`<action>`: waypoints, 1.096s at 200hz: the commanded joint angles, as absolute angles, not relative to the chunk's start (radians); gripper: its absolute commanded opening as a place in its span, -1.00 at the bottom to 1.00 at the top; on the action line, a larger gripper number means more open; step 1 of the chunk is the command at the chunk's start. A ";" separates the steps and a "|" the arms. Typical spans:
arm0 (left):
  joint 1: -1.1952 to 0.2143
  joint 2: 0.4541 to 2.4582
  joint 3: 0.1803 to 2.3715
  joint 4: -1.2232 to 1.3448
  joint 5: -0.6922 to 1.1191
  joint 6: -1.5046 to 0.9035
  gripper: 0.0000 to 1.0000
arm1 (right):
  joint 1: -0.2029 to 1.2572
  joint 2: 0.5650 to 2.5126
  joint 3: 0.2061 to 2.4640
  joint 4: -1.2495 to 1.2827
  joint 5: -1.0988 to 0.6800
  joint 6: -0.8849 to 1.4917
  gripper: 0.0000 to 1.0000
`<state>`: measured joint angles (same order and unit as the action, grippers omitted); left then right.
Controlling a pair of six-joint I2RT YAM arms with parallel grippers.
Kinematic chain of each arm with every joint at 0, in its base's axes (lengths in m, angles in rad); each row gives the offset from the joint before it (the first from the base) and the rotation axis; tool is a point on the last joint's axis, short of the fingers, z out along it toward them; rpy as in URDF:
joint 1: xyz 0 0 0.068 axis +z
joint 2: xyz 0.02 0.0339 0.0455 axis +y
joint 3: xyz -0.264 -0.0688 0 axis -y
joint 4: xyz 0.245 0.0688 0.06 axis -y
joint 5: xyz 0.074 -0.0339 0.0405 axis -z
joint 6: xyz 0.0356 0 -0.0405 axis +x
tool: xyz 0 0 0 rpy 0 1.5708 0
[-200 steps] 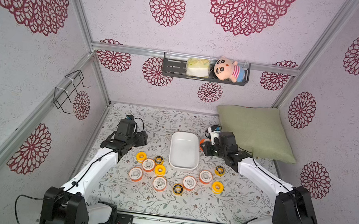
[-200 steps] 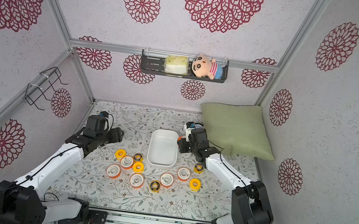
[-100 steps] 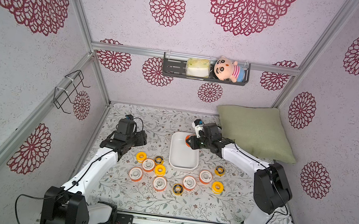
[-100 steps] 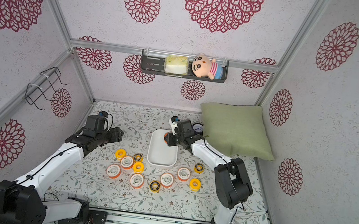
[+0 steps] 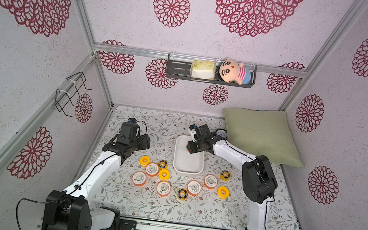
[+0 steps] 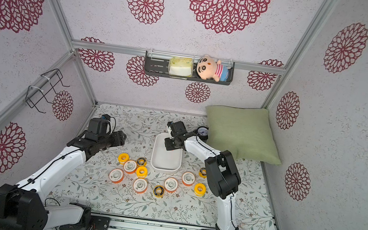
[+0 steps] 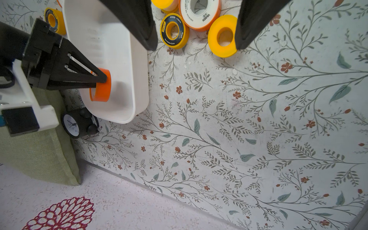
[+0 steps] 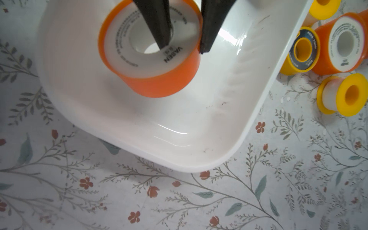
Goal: Put the sealing tape into the storage box
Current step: Place the sealing tape in the storage box.
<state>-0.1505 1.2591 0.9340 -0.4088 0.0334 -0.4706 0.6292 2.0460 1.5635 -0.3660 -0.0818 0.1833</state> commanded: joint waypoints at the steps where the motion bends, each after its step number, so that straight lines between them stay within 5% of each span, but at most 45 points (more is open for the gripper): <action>1: -0.140 1.270 0.959 -0.408 0.034 -0.453 0.38 | 0.634 2.056 1.620 -0.428 -0.012 0.164 -0.51; 116: -0.133 1.273 0.963 -0.411 0.041 -0.457 0.38 | 0.637 2.171 1.730 -0.495 0.079 0.171 -0.46; 219: -0.132 1.279 0.961 -0.418 0.042 -0.459 0.40 | 0.637 2.229 1.799 -0.517 0.124 0.198 -0.12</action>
